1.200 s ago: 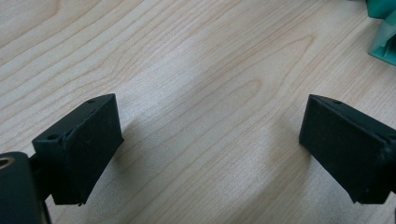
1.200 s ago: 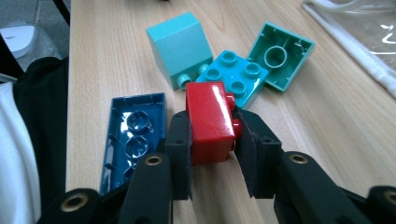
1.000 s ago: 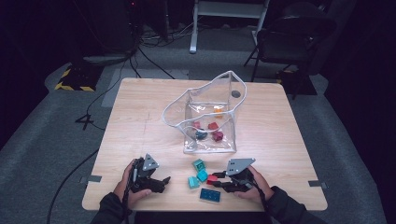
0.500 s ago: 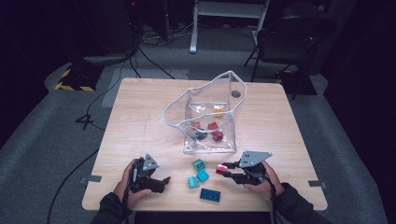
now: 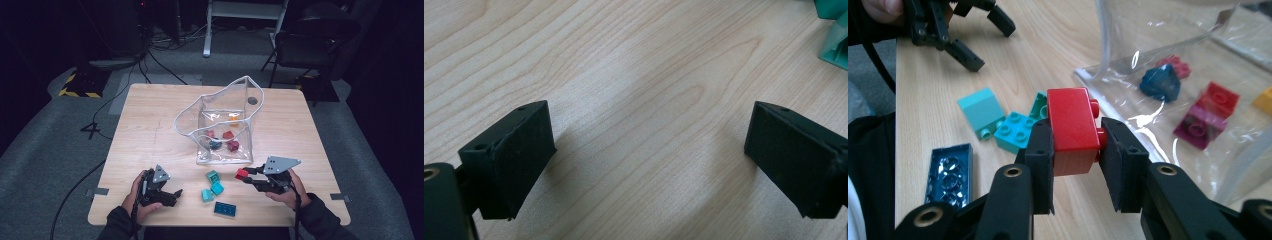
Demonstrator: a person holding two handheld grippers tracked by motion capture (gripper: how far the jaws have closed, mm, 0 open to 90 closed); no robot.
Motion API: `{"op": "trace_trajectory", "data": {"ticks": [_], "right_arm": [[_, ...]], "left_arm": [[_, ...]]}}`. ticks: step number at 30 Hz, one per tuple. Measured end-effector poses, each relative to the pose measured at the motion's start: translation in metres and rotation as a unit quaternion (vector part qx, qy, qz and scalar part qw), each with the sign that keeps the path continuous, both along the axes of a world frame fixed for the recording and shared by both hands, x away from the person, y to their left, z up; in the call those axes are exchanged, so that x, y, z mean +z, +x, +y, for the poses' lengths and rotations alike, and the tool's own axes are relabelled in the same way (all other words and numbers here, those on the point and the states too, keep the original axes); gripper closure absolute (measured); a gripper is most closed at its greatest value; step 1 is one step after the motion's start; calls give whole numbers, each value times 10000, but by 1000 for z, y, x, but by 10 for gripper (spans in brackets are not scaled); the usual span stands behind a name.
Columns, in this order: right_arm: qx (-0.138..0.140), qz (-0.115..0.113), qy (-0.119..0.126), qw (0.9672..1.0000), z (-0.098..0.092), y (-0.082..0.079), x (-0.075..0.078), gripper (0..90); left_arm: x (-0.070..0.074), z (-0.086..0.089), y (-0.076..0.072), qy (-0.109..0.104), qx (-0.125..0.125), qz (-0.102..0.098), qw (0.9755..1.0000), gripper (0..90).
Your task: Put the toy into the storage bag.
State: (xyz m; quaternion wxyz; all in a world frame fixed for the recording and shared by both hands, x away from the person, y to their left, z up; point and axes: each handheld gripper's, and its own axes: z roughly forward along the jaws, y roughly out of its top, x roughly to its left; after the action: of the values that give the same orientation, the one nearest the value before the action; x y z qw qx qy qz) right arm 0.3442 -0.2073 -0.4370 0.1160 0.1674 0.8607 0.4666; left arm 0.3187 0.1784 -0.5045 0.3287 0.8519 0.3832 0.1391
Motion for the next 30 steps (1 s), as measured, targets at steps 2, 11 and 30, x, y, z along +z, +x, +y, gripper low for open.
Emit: {"op": "trace_trajectory", "data": {"ticks": [2, 11, 30], "right_arm": [[-17, -26, 76, 10000, -2, 1, 6, 682], [-83, -206, 160, 9996, -6, 3, 27, 682], [-191, -562, 333, 9977, -9, 13, 72, 682]], "left_arm": [[0, 0, 0, -12, 16, 8, 10000, 59], [0, 0, 0, -12, 17, 10, 10000, 57], [0, 0, 0, -13, 17, 9, 10000, 57]]}}
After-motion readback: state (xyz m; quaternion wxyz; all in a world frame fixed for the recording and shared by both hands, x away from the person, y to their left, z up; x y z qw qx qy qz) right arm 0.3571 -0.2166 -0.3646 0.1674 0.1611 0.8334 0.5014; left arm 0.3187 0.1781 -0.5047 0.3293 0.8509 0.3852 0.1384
